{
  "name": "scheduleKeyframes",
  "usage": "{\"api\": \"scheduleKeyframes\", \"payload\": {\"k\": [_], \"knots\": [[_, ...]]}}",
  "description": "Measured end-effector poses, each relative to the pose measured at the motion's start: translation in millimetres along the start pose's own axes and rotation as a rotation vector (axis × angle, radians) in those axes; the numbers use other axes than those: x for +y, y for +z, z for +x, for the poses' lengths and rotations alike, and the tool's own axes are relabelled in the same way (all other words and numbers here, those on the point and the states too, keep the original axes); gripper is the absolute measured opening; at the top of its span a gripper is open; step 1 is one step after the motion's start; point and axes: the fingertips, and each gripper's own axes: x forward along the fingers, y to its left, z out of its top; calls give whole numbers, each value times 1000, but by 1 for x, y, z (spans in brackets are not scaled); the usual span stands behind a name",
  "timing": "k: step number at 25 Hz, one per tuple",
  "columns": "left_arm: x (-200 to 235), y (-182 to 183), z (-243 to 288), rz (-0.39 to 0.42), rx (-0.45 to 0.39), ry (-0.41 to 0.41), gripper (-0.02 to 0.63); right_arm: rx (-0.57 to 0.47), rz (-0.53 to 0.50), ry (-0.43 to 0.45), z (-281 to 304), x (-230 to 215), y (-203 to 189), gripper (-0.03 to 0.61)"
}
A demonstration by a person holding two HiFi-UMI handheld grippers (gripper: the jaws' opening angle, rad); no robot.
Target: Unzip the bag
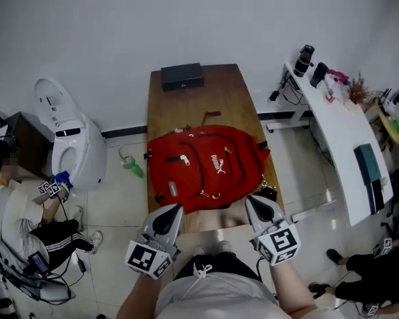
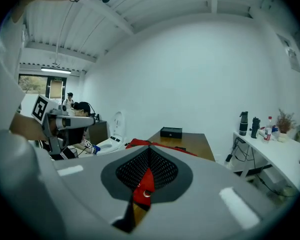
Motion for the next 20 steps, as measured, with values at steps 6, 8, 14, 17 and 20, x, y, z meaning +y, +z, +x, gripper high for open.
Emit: {"api": "scheduleKeyframes", "payload": {"k": [6, 8, 14, 17, 20], "knots": [[-18, -19, -47, -21, 11, 28, 6, 27, 12, 24, -33, 40, -24, 8], [-35, -24, -60, -22, 12, 34, 6, 26, 10, 40, -47, 50, -31, 8], [-104, -39, -104, -9, -3, 100, 6, 15, 7, 105, -113, 85, -61, 8], [-150, -54, -127, -29, -4, 125, 6, -1, 13, 131, -162, 98, -76, 8], [-201, -61, -148, -42, -11, 130, 6, 15, -2, 158, -212, 107, -91, 8]]}}
